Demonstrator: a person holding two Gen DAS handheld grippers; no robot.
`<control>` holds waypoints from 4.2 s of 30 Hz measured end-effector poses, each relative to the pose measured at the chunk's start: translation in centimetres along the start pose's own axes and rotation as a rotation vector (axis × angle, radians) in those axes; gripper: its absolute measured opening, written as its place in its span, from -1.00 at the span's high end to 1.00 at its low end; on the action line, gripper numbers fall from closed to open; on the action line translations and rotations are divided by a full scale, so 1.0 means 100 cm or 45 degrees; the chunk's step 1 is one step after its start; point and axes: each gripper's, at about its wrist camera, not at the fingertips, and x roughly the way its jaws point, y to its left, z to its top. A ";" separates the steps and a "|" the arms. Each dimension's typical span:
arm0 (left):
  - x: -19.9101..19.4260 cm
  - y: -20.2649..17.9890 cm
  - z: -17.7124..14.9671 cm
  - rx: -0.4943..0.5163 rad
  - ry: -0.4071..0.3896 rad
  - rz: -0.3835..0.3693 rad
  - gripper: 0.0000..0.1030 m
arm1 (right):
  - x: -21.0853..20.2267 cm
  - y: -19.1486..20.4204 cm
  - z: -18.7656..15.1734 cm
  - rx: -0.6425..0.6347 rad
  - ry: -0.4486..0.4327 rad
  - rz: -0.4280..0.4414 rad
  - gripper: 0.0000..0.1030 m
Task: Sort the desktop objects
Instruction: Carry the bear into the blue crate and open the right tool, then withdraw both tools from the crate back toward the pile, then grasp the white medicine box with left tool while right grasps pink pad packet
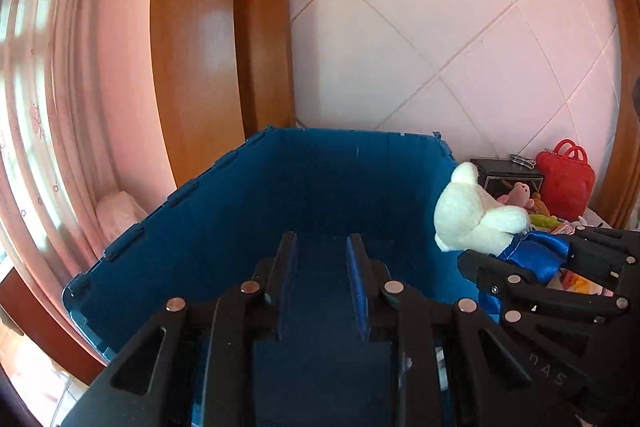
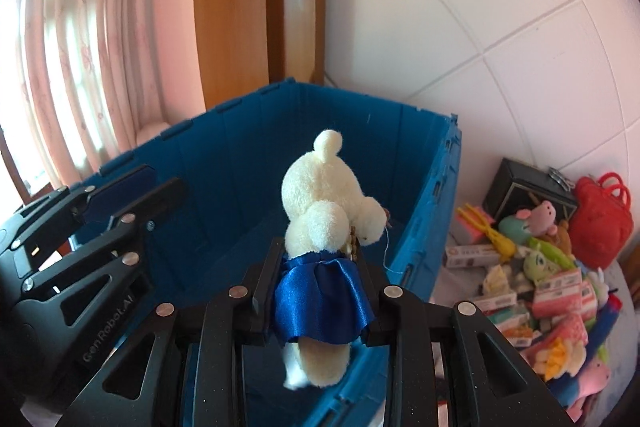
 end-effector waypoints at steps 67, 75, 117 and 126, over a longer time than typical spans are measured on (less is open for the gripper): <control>-0.078 -0.174 -0.040 0.085 -0.075 -0.329 -0.57 | -0.195 -0.179 -0.178 0.424 -0.230 -0.661 -1.00; -0.008 -0.270 -0.104 0.029 0.196 -0.229 -0.57 | -0.240 -0.340 -0.289 0.649 -0.044 -0.844 -1.00; 0.154 -0.315 -0.277 -0.090 0.840 0.102 0.16 | -0.171 -0.522 -0.517 1.208 0.545 -0.570 -0.99; 0.108 -0.320 -0.231 -0.034 0.641 0.101 0.16 | -0.197 -0.518 -0.495 1.109 0.484 -0.693 -0.54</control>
